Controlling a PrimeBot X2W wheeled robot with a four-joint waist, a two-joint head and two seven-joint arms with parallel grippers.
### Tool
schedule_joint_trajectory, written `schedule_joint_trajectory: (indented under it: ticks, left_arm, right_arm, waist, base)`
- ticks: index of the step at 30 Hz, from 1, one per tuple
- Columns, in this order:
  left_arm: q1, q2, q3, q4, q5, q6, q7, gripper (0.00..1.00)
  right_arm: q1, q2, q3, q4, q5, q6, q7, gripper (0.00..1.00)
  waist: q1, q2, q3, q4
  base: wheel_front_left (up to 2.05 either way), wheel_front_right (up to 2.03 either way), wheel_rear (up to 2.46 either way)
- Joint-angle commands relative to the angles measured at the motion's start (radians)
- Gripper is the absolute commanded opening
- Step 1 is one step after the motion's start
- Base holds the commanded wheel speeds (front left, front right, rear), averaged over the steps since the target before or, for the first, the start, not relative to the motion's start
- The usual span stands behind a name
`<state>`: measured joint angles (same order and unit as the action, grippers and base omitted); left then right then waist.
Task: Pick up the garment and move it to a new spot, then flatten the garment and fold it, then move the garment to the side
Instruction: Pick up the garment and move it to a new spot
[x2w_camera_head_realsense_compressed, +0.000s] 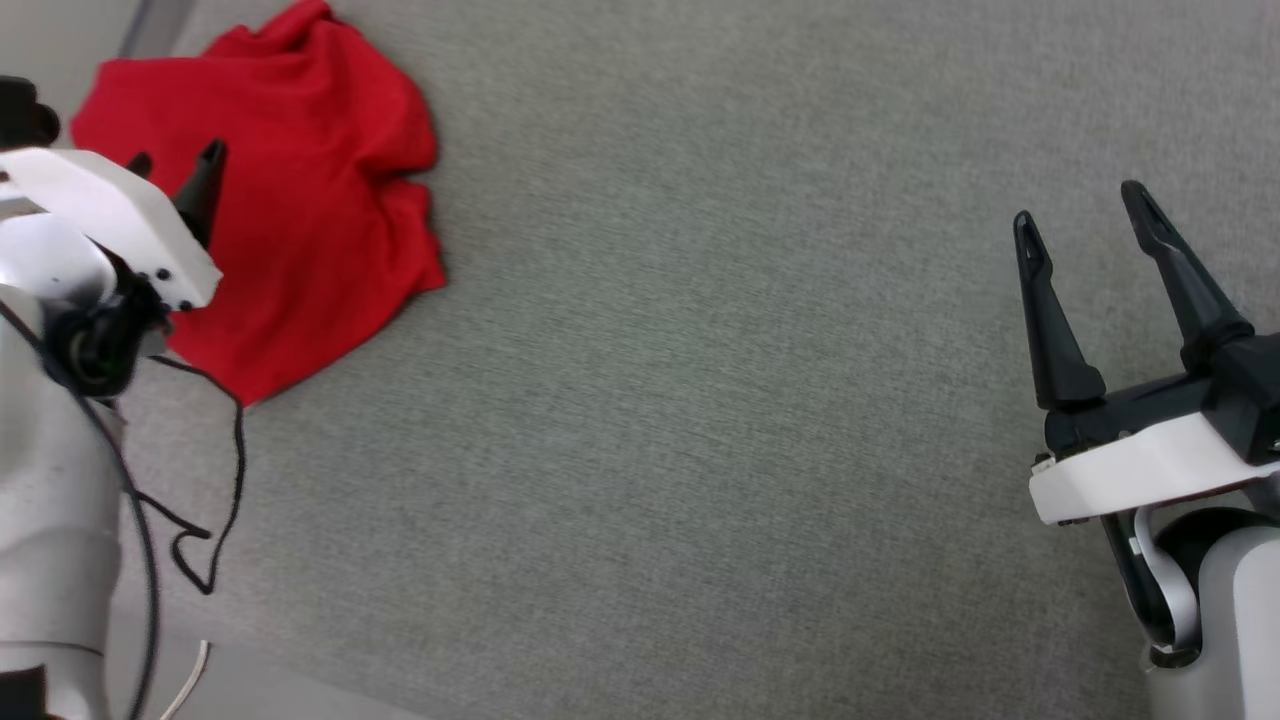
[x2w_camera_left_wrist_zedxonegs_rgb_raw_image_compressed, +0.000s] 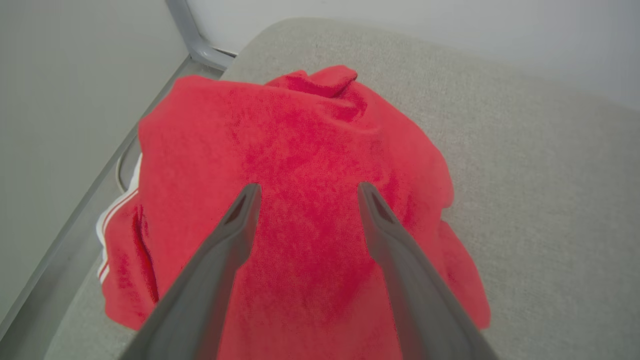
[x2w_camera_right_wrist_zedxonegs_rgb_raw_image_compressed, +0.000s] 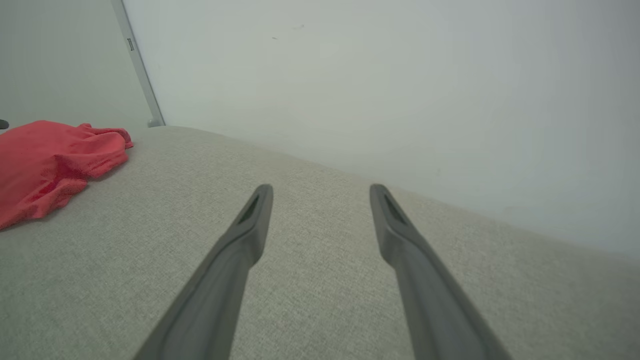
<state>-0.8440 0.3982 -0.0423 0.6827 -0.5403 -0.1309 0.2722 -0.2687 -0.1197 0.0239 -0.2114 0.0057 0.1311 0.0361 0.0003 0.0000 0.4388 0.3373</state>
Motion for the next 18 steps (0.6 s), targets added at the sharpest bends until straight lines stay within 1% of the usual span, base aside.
schedule_joint_trajectory:
  ticks: [1, 3, 5, 9, 12, 15, 17, 18]
  left_arm:
    - [-0.019, 0.021, -0.006, 0.018, -0.015, 0.001, 0.036, 1.00]
    - [-0.038, 0.049, -0.033, 0.044, -0.038, 0.001, 0.112, 1.00]
    - [-0.051, 0.080, -0.064, 0.045, -0.049, 0.001, 0.152, 1.00]
    - [-0.041, 0.104, -0.101, 0.072, -0.102, 0.001, 0.228, 1.00]
    - [-0.020, 0.100, -0.118, 0.116, -0.145, 0.001, 0.299, 1.00]
    - [0.004, 0.081, -0.123, 0.182, -0.174, 0.002, 0.364, 1.00]
    - [0.020, 0.057, -0.124, 0.224, -0.194, 0.007, 0.407, 1.00]
    - [0.023, 0.046, -0.120, 0.239, -0.207, 0.009, 0.424, 0.83]
  right_arm:
    - [-0.022, -0.004, 0.005, -0.008, -0.004, -0.001, -0.004, 1.00]
    - [-0.033, -0.006, 0.005, -0.013, -0.004, -0.001, -0.009, 1.00]
    - [-0.039, -0.008, 0.006, -0.021, -0.005, -0.001, -0.011, 1.00]
    - [-0.052, -0.015, 0.002, -0.034, -0.008, -0.001, -0.013, 1.00]
    - [-0.060, -0.020, 0.002, -0.038, -0.008, -0.001, -0.013, 1.00]
    - [-0.066, -0.023, 0.003, -0.042, -0.008, -0.001, -0.016, 1.00]
    - [-0.067, -0.023, 0.003, -0.044, -0.008, -0.001, -0.018, 1.00]
    - [-0.067, -0.023, 0.003, -0.046, -0.008, -0.001, -0.019, 1.00]
  waist:
    - [-0.0003, 0.0000, 0.061, -0.051]
    - [-0.0003, 0.0000, 0.084, -0.065]
    - [-0.0003, 0.0000, 0.108, -0.075]
    - [-0.0003, 0.0000, 0.148, -0.086]
    - [-0.0003, 0.0000, 0.168, -0.093]
    - [-0.0003, 0.0000, 0.179, -0.097]
    - [-0.0003, 0.0000, 0.182, -0.098]
    - [-0.0003, 0.0000, 0.183, -0.097]
  base:
    - [0.00, 0.00, 0.00]
    - [0.00, 0.00, 0.00]
    - [0.00, 0.00, 0.00]
    - [0.00, 0.00, 0.00]
    - [0.00, 0.00, 0.00]
    - [0.00, 0.00, 0.00]
    - [0.00, 0.00, 0.00]
    - [0.00, 0.00, 0.00]
